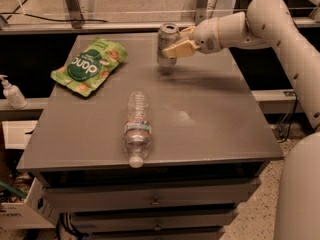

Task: Move 7up can near green rice chip bag

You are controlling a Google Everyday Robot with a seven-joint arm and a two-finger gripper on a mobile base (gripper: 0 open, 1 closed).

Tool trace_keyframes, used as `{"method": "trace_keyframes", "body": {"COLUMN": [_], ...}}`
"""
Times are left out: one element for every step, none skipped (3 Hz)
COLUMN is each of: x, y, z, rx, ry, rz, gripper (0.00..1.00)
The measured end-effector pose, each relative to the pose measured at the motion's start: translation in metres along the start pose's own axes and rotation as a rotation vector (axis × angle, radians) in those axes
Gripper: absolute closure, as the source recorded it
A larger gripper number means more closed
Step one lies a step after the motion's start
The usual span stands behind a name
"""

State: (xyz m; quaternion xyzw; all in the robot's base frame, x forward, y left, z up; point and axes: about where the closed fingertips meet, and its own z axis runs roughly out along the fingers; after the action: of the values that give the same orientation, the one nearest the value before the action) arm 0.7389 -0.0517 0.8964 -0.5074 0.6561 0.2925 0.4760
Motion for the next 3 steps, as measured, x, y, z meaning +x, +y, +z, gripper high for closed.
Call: {"method": "trace_keyframes", "body": {"x": [-0.013,-0.027,-0.037], "y": [0.023,0.039,0.044], "z": [0.035,0.066,0.093], "rx": [-0.045,-0.060,-0.073], "ry": [0.025,0.051,0.068], "rz": [-0.067,-0.134,-0.169], "gripper": [1.00,1.00,1.00]}}
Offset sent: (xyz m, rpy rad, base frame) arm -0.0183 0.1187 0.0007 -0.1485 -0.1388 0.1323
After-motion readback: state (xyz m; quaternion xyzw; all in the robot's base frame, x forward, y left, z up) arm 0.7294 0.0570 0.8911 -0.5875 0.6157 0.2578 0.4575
